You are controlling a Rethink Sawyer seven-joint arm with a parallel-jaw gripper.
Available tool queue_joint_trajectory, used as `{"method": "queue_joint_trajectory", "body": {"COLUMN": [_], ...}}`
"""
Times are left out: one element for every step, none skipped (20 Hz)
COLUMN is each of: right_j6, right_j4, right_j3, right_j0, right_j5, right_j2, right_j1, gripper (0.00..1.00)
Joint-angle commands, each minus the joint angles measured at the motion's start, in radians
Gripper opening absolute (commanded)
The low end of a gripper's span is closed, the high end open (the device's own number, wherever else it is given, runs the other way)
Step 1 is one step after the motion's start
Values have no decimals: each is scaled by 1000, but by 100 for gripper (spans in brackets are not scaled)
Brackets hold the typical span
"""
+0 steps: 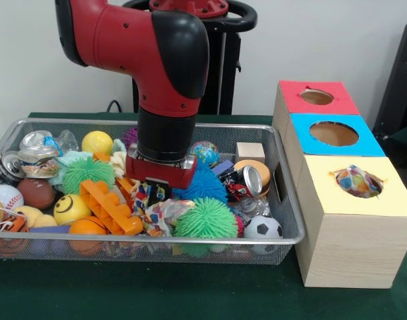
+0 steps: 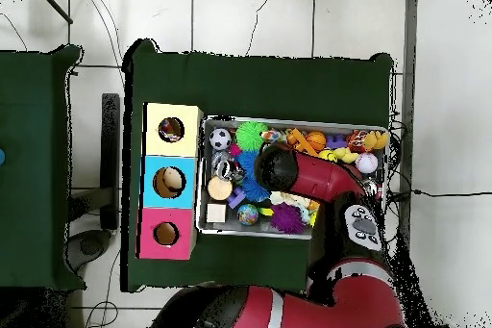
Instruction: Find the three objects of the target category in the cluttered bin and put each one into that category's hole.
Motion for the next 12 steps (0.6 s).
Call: {"method": "queue_joint_trajectory", "body": {"right_j6": [103,104,106,109,112,114,113,112,112,120,127,133], "right_j4": [-12,-10,-9,-5,-1,1,3,4,7,10,12,15], "right_j3": [0,-2,-3,-7,-5,2,3,4,5,16,19,22], "right_j0": [-21,-19,-16,-9,-6,-5,1,8,15,32,47,62], "right_j5": [-26,-22,-18,-2,6,10,30,49,72,94,114,134], "right_j2": [106,103,100,92,89,89,81,74,68,52,38,23], "right_j1": [78,78,77,72,64,46,26,6,-7,-34,-53,-72], "gripper": [0,0,0,0,0,0,0,0,0,0,0,0]}}
